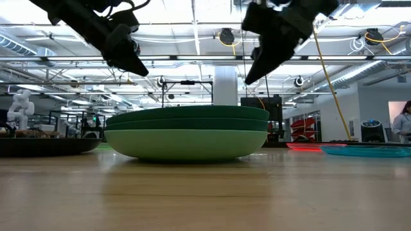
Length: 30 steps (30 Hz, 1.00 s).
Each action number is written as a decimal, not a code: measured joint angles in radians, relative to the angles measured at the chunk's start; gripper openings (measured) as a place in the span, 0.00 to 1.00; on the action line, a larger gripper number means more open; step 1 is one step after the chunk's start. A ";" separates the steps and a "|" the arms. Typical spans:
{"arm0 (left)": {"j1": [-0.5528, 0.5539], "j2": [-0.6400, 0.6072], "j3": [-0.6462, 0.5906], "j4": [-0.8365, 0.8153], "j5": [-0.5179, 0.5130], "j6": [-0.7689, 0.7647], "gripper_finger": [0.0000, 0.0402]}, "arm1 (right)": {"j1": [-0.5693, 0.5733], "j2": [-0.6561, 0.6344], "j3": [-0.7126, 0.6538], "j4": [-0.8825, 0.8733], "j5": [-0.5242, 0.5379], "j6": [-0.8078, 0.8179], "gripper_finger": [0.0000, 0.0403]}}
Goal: Stack plastic plates
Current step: Stack the white plate on top of the black plate
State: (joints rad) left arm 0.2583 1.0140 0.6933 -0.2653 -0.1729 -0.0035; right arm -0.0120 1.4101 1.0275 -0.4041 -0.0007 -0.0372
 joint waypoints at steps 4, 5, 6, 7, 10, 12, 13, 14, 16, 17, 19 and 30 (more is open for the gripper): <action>-0.022 0.074 0.000 0.039 0.000 0.007 0.24 | -0.007 -0.087 -0.091 0.083 0.000 -0.087 0.20; -0.026 0.093 0.000 0.055 0.000 0.008 0.24 | -0.013 -0.109 -0.100 0.082 0.000 -0.100 0.20; -0.027 0.110 0.000 0.065 0.000 0.009 0.24 | -0.019 -0.131 -0.104 0.083 0.000 -0.109 0.20; -0.028 0.125 0.000 0.066 0.000 0.008 0.24 | -0.023 -0.152 -0.107 0.082 0.000 -0.116 0.20; -0.032 0.170 0.000 0.082 0.000 0.009 0.24 | -0.039 -0.211 -0.108 0.084 0.000 -0.145 0.20; -0.032 0.195 0.001 0.081 0.000 0.029 0.24 | -0.043 -0.244 -0.108 0.087 -0.001 -0.162 0.20; -0.032 0.208 0.001 0.078 0.000 0.046 0.24 | -0.045 -0.260 -0.108 0.087 -0.001 -0.167 0.20; -0.032 0.220 0.001 0.061 0.000 0.070 0.24 | -0.046 -0.272 -0.108 0.085 -0.002 -0.171 0.20; -0.032 0.248 0.000 0.049 0.000 0.119 0.24 | -0.046 -0.291 -0.108 0.086 -0.002 -0.174 0.20; -0.032 0.259 0.000 0.038 0.000 0.141 0.24 | -0.046 -0.294 -0.108 0.085 -0.003 -0.177 0.20; -0.030 0.281 0.009 -0.012 -0.001 0.187 0.24 | -0.045 -0.295 -0.108 0.086 -0.003 -0.181 0.20; 0.057 0.424 0.180 -0.296 -0.001 0.445 0.24 | -0.045 -0.284 -0.109 0.051 -0.004 -0.194 0.20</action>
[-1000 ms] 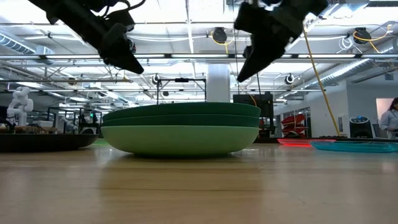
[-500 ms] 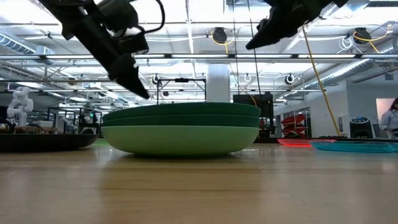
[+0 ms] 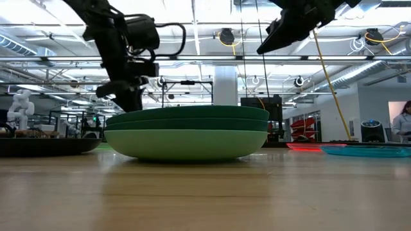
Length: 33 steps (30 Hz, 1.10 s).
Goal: Stack plastic plates
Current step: Stack the white plate on top of the black plate
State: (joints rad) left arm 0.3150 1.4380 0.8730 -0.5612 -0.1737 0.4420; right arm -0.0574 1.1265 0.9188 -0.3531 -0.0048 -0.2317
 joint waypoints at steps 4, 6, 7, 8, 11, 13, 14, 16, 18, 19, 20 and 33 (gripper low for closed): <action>0.053 0.032 0.015 0.010 0.002 0.088 0.24 | 0.000 0.000 0.000 -0.002 0.000 0.004 0.20; 0.081 0.050 0.016 0.028 0.004 0.112 0.24 | 0.000 0.000 0.000 -0.003 0.000 0.005 0.20; 0.094 0.060 0.016 0.031 0.013 0.120 0.24 | 0.000 0.000 0.000 -0.003 0.000 0.006 0.20; 0.106 0.068 0.016 0.032 0.026 0.124 0.24 | 0.000 0.000 0.000 -0.003 0.000 0.006 0.20; 0.129 0.091 0.016 0.046 0.042 0.117 0.24 | 0.000 0.000 0.000 -0.003 0.000 0.006 0.20; 0.138 0.107 0.016 0.050 0.044 0.111 0.24 | 0.000 0.000 0.000 -0.003 0.000 0.007 0.20; 0.142 0.110 0.016 0.048 0.049 0.105 0.24 | 0.000 0.000 0.000 -0.003 0.000 0.010 0.20; 0.148 0.110 0.016 0.048 0.073 0.095 0.24 | 0.000 0.000 0.000 -0.003 0.000 0.013 0.20; 0.150 0.112 0.016 0.040 0.096 0.094 0.25 | 0.000 0.000 0.000 -0.003 0.000 0.014 0.20; 0.149 0.112 0.016 0.035 0.098 0.095 0.26 | 0.000 0.000 0.000 -0.003 0.000 0.014 0.20; 0.149 0.112 0.016 0.034 0.100 0.098 0.27 | 0.000 0.000 0.000 -0.003 0.000 0.013 0.20; 0.151 0.135 0.015 0.089 0.132 0.136 0.52 | -0.021 0.000 -0.037 0.035 0.000 -0.008 0.20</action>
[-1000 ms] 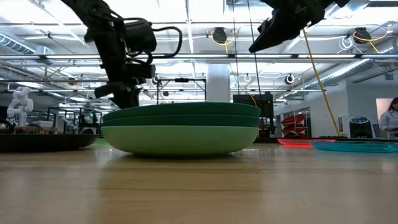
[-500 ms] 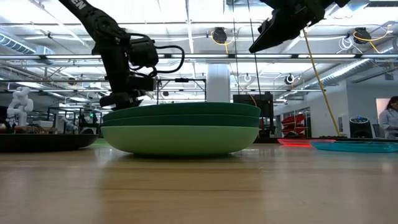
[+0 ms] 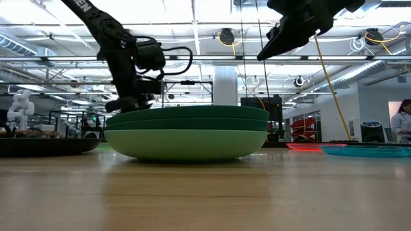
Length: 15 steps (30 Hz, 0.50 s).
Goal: Stack plastic plates
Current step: Stack the white plate on top of the black plate
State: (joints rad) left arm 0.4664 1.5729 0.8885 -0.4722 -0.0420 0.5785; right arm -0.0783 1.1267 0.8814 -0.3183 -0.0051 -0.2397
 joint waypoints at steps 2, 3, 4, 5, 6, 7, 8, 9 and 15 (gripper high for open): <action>0.002 0.021 0.000 0.003 0.021 0.003 0.53 | -0.001 0.000 0.000 0.000 0.000 0.006 0.20; 0.003 0.034 0.000 0.003 0.024 0.004 0.53 | -0.001 0.000 0.000 0.000 0.000 0.008 0.20; 0.004 0.048 0.000 -0.003 0.024 0.007 0.53 | -0.001 0.000 0.000 0.000 0.000 0.008 0.20; 0.004 0.060 -0.001 -0.007 0.024 0.014 0.53 | -0.001 0.000 0.000 0.000 0.000 0.008 0.20; 0.004 0.071 -0.001 -0.005 0.024 0.022 0.53 | -0.001 0.000 0.000 0.000 0.000 0.009 0.20; 0.004 0.081 -0.001 0.000 0.024 0.029 0.53 | -0.001 0.000 0.000 0.000 0.000 0.010 0.20; 0.004 0.091 -0.001 0.001 0.024 0.036 0.53 | -0.001 0.000 0.000 0.000 0.000 0.010 0.20; 0.004 0.100 -0.001 0.001 0.024 0.042 0.53 | -0.001 0.000 0.000 0.000 0.000 0.010 0.20; 0.005 0.116 0.000 0.010 0.025 0.056 0.53 | -0.001 0.000 0.000 0.000 0.000 0.011 0.20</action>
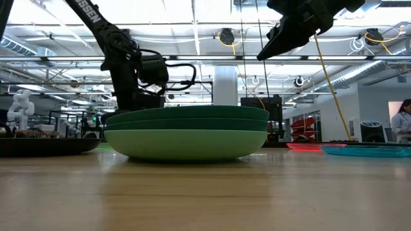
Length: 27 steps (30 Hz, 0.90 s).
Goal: Stack plastic plates
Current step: Stack the white plate on top of the black plate
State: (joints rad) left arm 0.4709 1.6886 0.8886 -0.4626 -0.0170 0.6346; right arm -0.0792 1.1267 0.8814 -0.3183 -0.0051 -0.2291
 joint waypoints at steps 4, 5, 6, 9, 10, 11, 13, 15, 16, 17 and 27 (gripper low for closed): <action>0.000 0.000 0.000 0.001 -0.003 0.000 0.53 | 0.000 0.000 0.000 0.000 0.001 0.000 0.20; 0.000 0.000 0.000 0.002 -0.006 0.000 0.53 | 0.000 0.000 0.000 0.000 0.001 0.000 0.20; 0.000 0.000 0.000 0.002 -0.007 0.000 0.53 | 0.000 0.000 0.000 0.000 0.001 0.000 0.20; 0.000 0.000 0.000 0.005 -0.010 0.000 0.53 | 0.000 0.000 0.000 0.000 0.002 0.000 0.20; 0.000 0.001 0.000 0.007 -0.011 0.000 0.53 | 0.000 0.000 0.000 0.000 0.002 0.000 0.20; 0.000 0.001 0.000 0.009 -0.011 0.000 0.53 | 0.000 0.000 0.000 0.000 0.002 0.000 0.20; 0.000 0.001 0.000 0.010 -0.012 0.002 0.51 | 0.000 0.000 0.000 0.000 0.002 0.000 0.20; 0.000 0.001 0.000 0.011 -0.011 0.011 0.48 | 0.000 0.000 0.000 0.000 0.003 0.000 0.20; 0.000 0.001 0.000 0.011 -0.011 0.013 0.45 | 0.000 0.000 0.000 0.000 0.003 0.000 0.20; 0.000 0.001 0.000 0.012 -0.011 0.014 0.42 | 0.000 0.000 0.000 0.000 0.003 0.000 0.20; 0.001 0.003 0.000 0.001 -0.029 0.009 0.15 | 0.000 0.000 0.000 0.000 0.003 0.000 0.20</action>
State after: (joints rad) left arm 0.4721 1.6917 0.8883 -0.4614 -0.0459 0.6438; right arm -0.0792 1.1267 0.8810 -0.3183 -0.0017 -0.2291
